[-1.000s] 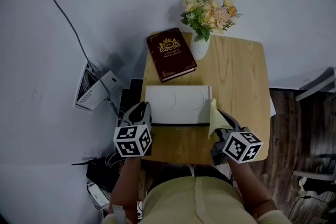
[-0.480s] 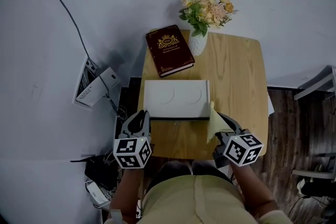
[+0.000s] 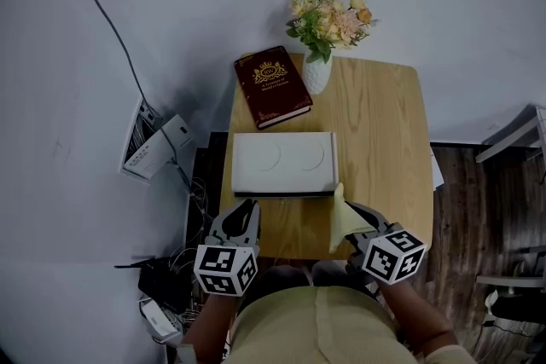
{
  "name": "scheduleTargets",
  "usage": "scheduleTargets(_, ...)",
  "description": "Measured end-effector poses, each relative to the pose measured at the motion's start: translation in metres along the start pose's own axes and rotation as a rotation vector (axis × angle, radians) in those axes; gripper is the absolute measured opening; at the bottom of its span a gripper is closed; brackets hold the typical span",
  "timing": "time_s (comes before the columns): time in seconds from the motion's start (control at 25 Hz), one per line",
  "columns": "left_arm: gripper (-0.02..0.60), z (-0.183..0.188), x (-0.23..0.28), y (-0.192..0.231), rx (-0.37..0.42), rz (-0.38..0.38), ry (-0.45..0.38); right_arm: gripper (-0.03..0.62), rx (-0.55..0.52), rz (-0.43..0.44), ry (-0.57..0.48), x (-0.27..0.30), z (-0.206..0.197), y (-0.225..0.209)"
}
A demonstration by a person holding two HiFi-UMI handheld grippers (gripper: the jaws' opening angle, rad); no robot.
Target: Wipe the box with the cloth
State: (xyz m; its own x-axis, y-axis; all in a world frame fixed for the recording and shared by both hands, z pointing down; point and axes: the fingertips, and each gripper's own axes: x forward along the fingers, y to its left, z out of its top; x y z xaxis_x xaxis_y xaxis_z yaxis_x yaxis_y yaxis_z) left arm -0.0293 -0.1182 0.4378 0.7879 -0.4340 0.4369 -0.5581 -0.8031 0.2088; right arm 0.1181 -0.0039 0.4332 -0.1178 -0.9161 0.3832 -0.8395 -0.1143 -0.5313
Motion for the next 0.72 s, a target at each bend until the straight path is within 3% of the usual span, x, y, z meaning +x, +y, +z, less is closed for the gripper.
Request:
scheduleTargets(0.32,0.038,-0.014,-0.002,-0.025,-0.022,-0.076,0.042,0.031,-0.021,0.079,0.081,-0.002,-0.025,0.025)
scheduleTargets(0.72,0.031,-0.02,-0.008,-0.039,0.006,-0.098,0.07,0.031,-0.129,0.176,0.151,-0.001,-0.038,0.05)
